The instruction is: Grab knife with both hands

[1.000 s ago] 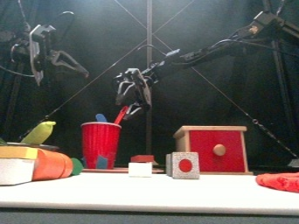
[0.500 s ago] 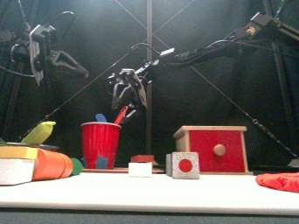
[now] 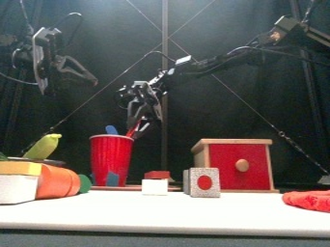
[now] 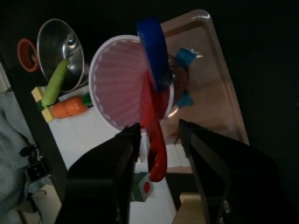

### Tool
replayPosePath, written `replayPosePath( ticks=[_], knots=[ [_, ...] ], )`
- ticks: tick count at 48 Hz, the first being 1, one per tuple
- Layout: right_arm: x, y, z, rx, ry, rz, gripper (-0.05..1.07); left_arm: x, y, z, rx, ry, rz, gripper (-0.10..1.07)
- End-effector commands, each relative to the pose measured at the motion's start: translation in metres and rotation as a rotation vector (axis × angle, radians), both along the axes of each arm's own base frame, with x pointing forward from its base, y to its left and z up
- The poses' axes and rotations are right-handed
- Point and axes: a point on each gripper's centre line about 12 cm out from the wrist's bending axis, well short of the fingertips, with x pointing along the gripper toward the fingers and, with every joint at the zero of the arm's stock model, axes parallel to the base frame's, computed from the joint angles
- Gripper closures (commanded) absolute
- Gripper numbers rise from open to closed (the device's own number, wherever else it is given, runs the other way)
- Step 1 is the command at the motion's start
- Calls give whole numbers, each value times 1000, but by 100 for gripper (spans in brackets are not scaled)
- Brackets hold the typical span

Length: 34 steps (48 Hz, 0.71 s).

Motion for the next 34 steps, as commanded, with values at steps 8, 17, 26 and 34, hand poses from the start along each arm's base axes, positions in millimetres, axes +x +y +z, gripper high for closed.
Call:
replayPosePath(
  ticks=[8,17,26,34],
  knots=[
    [4,-3,44,-56,-101,0,39,2,1,6,6,-17,1,59],
    [5,-1,50,-64,-112,7,48,2,1,6,6,-17,1,59],
    [7,4,48,-71,-95,25,63,1,0,4,3,-12,1,59],
    [4,3,55,-96,-63,19,76,1,1,4,4,-11,2,59]
  ],
)
